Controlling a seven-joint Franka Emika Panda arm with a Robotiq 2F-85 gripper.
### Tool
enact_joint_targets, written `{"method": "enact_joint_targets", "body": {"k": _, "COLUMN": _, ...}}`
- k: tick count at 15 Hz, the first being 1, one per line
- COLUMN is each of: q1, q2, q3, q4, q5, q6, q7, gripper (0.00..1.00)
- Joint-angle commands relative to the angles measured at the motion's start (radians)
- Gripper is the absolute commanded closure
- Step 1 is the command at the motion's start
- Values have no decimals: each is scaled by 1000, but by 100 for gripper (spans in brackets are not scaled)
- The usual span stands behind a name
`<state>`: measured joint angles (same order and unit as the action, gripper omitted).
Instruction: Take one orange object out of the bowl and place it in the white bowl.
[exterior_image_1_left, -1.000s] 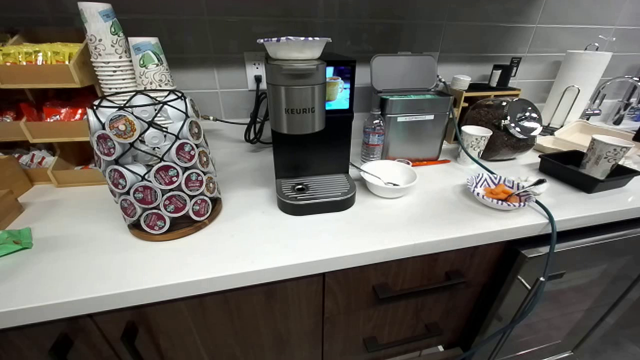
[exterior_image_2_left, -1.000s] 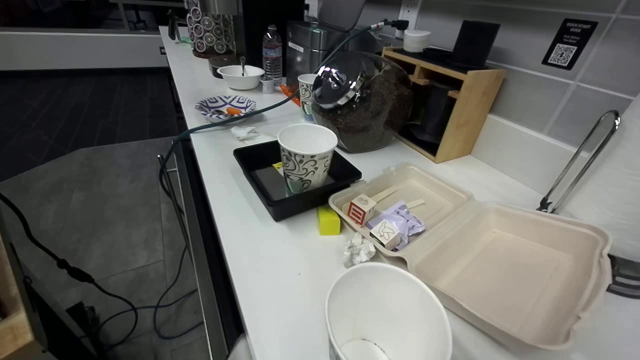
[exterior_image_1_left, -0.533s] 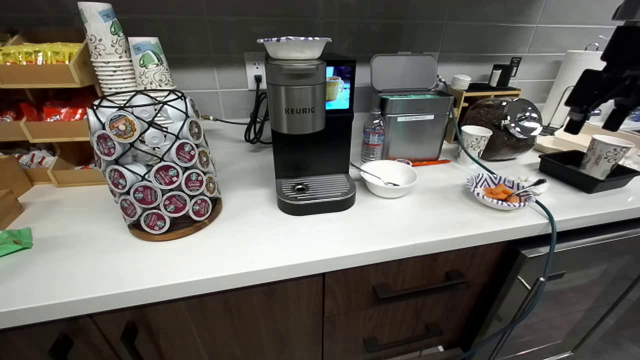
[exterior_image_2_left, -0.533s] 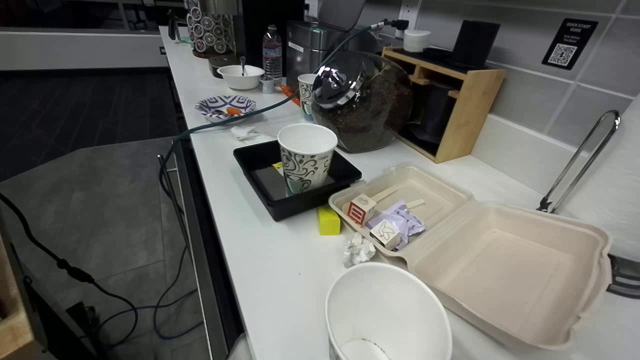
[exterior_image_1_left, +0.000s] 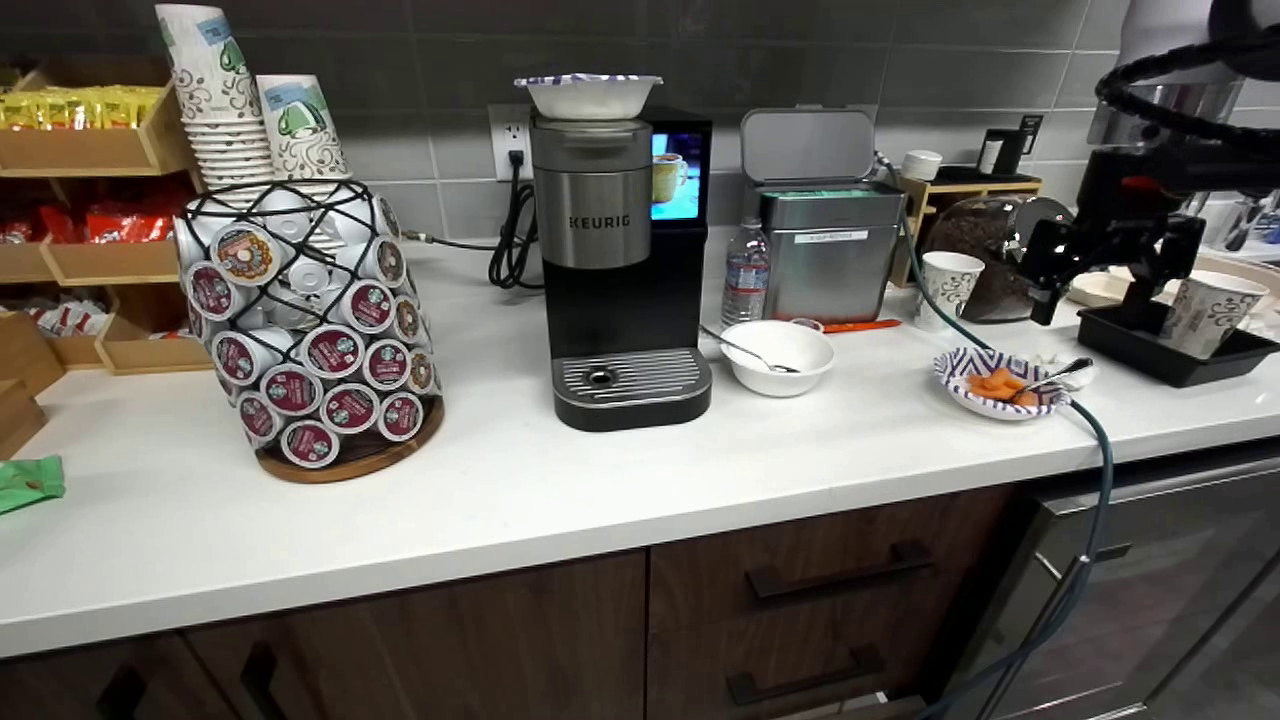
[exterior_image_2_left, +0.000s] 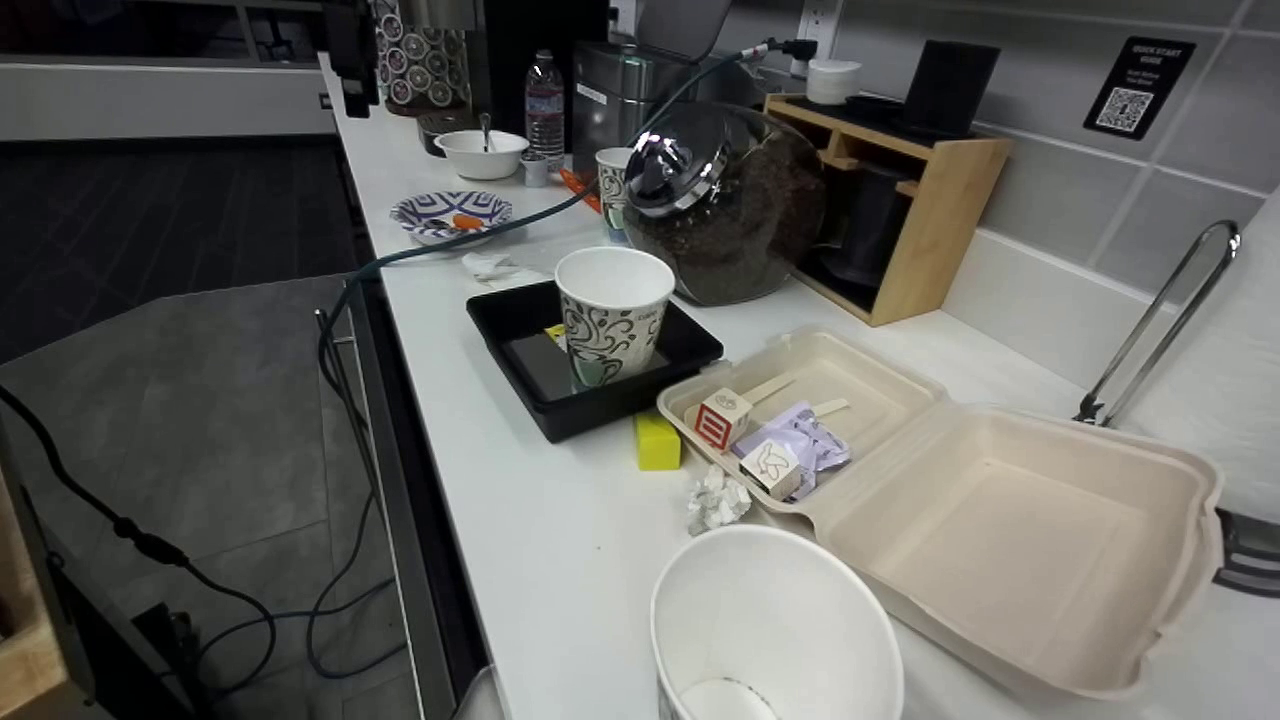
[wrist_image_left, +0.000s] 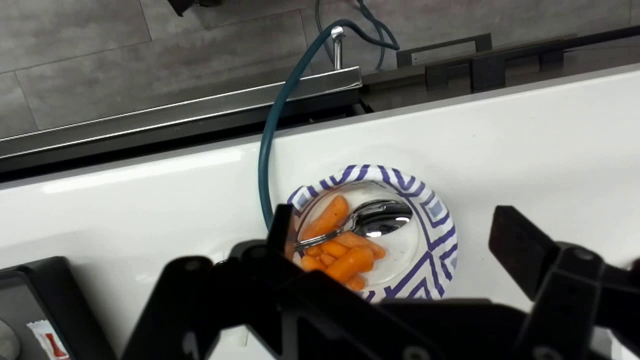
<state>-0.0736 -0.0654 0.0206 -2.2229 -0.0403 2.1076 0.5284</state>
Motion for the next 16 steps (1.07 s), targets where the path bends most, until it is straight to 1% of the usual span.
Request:
{"method": "enact_joint_targets", "body": {"k": 1, "q1": 13, "q2": 10, "q3": -13, "q4": 9, "q5": 0, "q6": -3, "q7": 2, "gripper": 0}}
{"method": "enact_joint_targets", "body": {"k": 3, "q1": 16, "q2": 3, "q3": -12, "q4": 8, "q5": 9, "q6": -2, "q7": 4, "gripper": 0}}
{"method": "enact_joint_targets", "body": {"k": 5, "q1": 10, "q2": 55, "q3": -13, "q4": 35, "q5": 13, "q6": 58, "q7": 158, "gripper": 0}}
{"method": "enact_joint_targets", "body": {"k": 6, "q1": 8, "q2": 85, "q3": -18, "q4": 56, "q5": 28, "q6": 66, "q7": 195, "gripper": 0}}
{"method": "enact_joint_targets", "body": {"k": 8, "q1": 7, "q2": 133, "q3": -30, "q4": 73, "q5": 26, "q6": 134, "q7": 285, "gripper": 0}}
{"method": "enact_joint_targets", "body": {"k": 10, "q1": 6, "q2": 179, "q3": -52, "q4": 81, "q5": -11, "q6": 206, "q7": 368, "gripper": 0}}
{"method": "enact_joint_targets", "body": {"k": 12, "q1": 5, "q2": 223, "q3": -80, "q4": 77, "q5": -35, "q6": 273, "q7": 355, "gripper": 0}}
{"method": "enact_joint_targets", "body": {"k": 14, "q1": 5, "q2": 271, "q3": -103, "q4": 85, "q5": -31, "q6": 325, "q7": 306, "gripper": 0}}
{"method": "enact_joint_targets", "body": {"k": 15, "q1": 2, "q2": 280, "q3": -104, "q4": 90, "q5": 6, "q6": 320, "q7": 256, "gripper": 0}}
{"method": "enact_joint_targets", "body": {"k": 16, "q1": 17, "q2": 242, "q3": -114, "q4": 67, "q5": -11, "q6": 304, "q7": 293, "gripper": 0}}
